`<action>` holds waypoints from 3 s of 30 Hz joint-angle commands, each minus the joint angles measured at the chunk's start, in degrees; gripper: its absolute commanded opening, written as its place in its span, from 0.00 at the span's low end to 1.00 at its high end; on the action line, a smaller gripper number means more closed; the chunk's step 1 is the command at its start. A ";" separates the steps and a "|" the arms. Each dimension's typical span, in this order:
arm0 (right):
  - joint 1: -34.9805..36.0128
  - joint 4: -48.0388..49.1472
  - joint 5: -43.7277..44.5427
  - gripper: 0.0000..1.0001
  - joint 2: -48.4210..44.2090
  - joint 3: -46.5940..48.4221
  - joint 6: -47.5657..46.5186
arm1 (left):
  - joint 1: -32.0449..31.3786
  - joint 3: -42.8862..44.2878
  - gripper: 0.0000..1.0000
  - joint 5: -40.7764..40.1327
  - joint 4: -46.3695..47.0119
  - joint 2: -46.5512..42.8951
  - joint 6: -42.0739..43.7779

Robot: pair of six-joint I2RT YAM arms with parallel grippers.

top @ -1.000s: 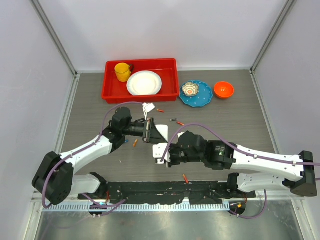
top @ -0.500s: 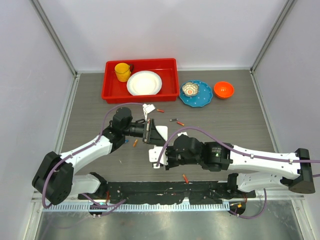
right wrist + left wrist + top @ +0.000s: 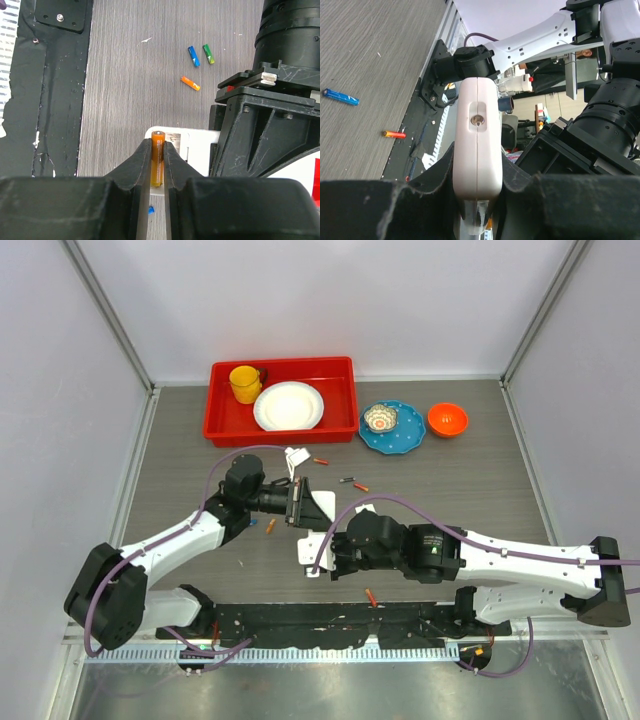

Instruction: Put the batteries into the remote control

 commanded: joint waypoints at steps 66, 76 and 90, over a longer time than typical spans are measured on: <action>2.30 -14.20 7.33 0.01 8.00 -4.55 0.05 | 2.36 6.47 0.00 3.99 8.54 -10.60 -13.20; 2.22 -11.65 9.61 0.10 8.17 -2.88 3.21 | 2.36 3.75 0.00 3.12 6.08 -9.54 -10.04; 2.22 -9.45 11.46 0.30 6.94 -2.97 3.66 | 2.35 2.87 0.00 2.94 4.76 -8.49 -8.72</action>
